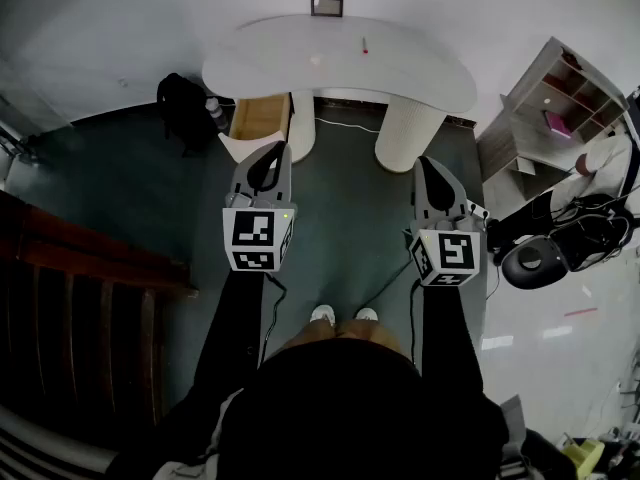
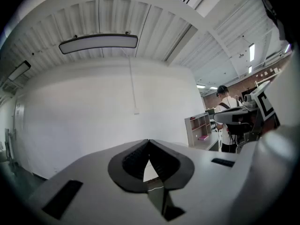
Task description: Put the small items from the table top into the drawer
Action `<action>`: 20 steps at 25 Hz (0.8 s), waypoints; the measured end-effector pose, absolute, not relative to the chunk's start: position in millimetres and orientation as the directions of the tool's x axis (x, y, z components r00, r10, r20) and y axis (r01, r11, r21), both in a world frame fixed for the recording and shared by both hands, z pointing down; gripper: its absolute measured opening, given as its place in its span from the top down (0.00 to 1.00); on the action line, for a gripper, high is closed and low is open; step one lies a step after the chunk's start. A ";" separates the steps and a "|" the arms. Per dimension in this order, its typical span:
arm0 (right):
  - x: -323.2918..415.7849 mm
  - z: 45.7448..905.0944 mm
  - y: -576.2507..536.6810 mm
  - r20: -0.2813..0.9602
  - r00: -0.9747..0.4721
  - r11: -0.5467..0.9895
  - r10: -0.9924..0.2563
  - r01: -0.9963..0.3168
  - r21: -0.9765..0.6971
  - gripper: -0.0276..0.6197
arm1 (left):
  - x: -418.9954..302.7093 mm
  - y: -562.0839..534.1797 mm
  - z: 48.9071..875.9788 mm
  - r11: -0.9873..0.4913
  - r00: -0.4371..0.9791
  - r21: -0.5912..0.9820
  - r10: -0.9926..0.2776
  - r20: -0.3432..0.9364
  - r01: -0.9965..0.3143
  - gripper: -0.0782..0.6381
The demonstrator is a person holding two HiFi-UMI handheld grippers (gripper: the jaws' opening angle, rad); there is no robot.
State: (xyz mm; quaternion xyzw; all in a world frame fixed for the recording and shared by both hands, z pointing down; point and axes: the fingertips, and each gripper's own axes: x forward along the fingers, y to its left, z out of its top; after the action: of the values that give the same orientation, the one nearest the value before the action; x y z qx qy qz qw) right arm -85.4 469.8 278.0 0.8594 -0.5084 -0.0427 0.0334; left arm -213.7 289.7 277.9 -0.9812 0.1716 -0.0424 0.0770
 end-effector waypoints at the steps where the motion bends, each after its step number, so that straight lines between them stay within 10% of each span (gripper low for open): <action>1: -85.8 277.6 468.5 -0.040 0.478 -0.479 -0.877 -0.872 0.102 0.92 | -214.7 289.6 278.6 -0.930 0.938 -0.165 -0.343 0.058 -0.330 0.87; 20: -89.5 285.1 455.5 0.004 0.517 -0.511 -0.856 -0.849 0.136 0.91 | -215.1 275.5 286.2 -0.941 0.947 -0.148 -0.315 0.060 -0.303 0.87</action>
State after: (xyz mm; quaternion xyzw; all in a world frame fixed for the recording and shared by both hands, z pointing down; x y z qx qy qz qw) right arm -89.5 455.5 285.1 0.8687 -0.4906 -0.0316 0.0602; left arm -215.1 275.5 286.2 -0.9844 0.1569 -0.0413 0.0685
